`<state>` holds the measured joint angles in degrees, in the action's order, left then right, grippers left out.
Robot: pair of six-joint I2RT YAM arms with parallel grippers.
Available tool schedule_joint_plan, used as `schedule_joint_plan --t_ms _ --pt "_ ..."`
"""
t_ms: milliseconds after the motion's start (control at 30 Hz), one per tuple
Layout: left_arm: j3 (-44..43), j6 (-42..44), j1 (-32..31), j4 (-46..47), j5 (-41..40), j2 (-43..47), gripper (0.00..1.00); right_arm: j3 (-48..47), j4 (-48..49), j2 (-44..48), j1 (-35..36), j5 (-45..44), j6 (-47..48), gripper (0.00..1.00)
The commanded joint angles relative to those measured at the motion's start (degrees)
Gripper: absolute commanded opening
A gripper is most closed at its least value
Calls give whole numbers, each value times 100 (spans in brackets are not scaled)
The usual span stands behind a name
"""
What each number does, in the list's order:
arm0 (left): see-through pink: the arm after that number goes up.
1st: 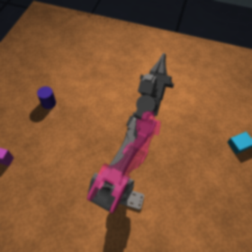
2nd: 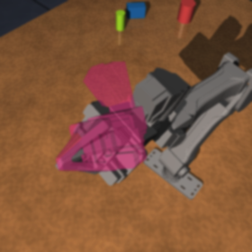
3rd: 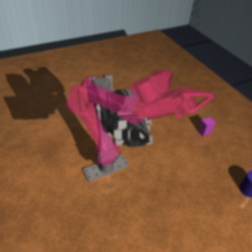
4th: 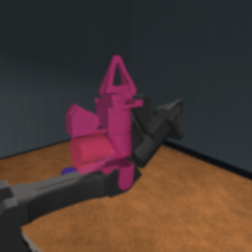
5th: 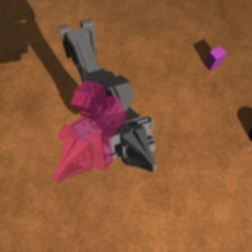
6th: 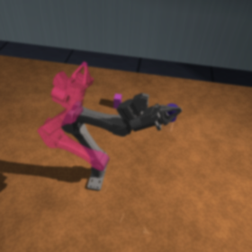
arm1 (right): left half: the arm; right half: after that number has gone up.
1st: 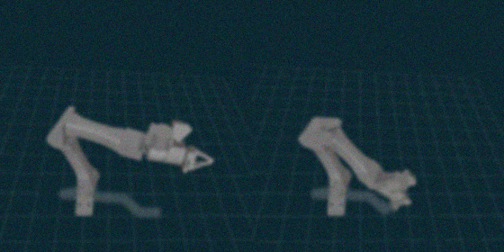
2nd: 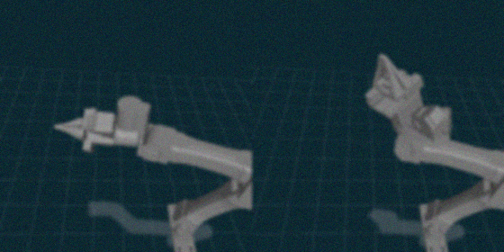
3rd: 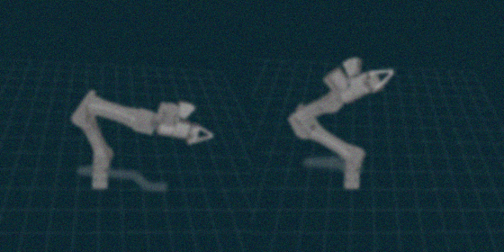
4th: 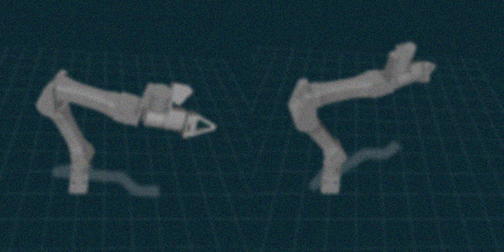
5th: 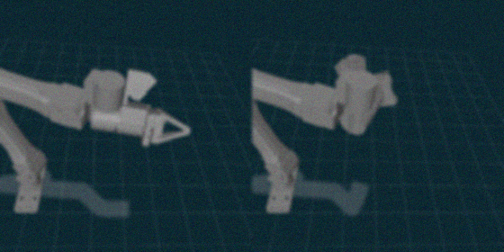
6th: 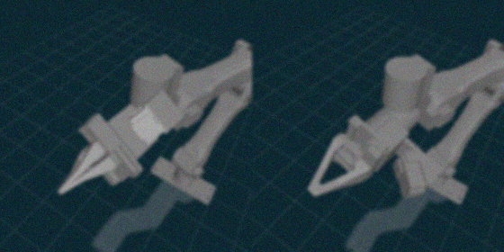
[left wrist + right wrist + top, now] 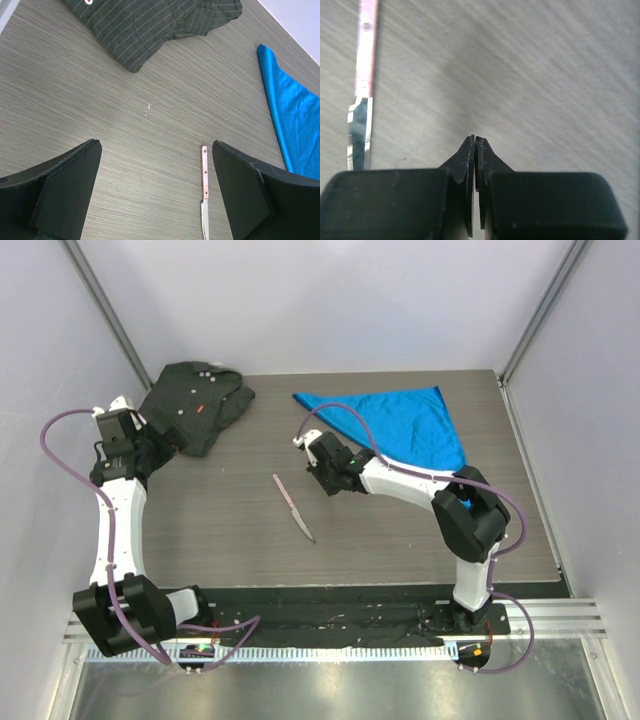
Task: Fold the napkin, place the utensils inside, and roll it up
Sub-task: Grab a utensil with the right arm
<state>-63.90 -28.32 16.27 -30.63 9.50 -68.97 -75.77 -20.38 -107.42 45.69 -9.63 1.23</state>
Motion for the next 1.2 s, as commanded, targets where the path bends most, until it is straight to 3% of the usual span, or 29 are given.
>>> schedule_joint_plan --t_ms 0,100,367,933,1167 --pt "18 -51 34 207 140 77 100 -631 -386 -288 387 24 -771 14" --pt "18 -60 34 207 149 68 100 -983 -519 -595 607 -83 -1072 27" --pt "35 -86 34 251 298 68 100 -2073 -1029 -1457 1012 -390 -1046 38" --pt "44 -78 34 260 307 103 100 -2768 -1354 -2161 1030 -470 -844 39" --pt "44 -69 34 251 307 86 100 -2969 -1661 -2345 977 -66 -853 29"
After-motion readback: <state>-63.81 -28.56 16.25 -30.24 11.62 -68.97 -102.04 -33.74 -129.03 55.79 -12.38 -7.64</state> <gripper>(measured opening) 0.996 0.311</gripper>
